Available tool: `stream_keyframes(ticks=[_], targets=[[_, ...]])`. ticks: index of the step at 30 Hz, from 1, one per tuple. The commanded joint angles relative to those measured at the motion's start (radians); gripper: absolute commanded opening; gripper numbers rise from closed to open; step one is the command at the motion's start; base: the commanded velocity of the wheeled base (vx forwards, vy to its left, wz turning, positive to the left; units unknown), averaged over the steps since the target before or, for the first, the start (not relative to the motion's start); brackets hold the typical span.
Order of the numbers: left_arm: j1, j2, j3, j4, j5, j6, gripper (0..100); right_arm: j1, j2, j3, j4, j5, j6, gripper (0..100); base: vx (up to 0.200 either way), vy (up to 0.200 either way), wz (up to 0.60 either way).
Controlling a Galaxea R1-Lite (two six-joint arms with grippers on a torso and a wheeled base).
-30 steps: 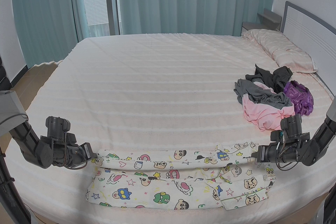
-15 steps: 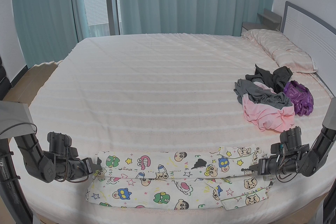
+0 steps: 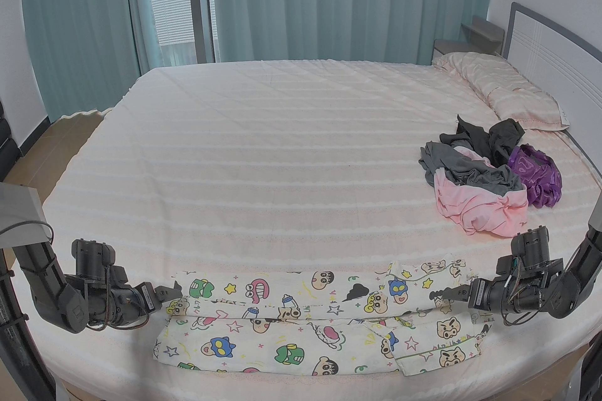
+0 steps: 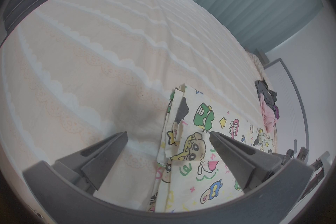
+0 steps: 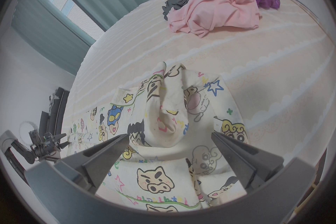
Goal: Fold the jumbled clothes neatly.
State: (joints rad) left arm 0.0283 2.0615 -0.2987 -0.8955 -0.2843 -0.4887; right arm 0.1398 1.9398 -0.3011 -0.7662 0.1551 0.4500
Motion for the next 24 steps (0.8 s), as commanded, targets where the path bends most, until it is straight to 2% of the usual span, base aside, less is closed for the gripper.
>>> stream_keyframes(ticks=[1,6,13,14,24], targets=[[0.021,-0.032,0.007,-0.002,-0.018,-0.013,100,0.001,0.002,-0.004,-0.001,0.0,0.032,100,0.0,0.0,0.0],[0.039,-0.03,0.012,-0.002,-0.049,-0.014,100,0.014,0.036,-0.039,-0.002,-0.005,0.107,100,0.0,0.0,0.0],[0.042,-0.034,0.015,-0.002,-0.05,-0.034,100,0.015,0.134,-0.087,-0.071,-0.04,0.116,100,0.0,0.0,0.0],[0.042,-0.034,0.015,-0.003,-0.049,-0.039,100,0.02,0.165,-0.093,-0.097,-0.042,0.115,0,0.0,0.0,0.0],[0.041,-0.034,0.021,-0.003,-0.05,-0.039,100,0.003,0.156,-0.039,-0.12,-0.074,0.116,0,0.0,0.0,0.0]])
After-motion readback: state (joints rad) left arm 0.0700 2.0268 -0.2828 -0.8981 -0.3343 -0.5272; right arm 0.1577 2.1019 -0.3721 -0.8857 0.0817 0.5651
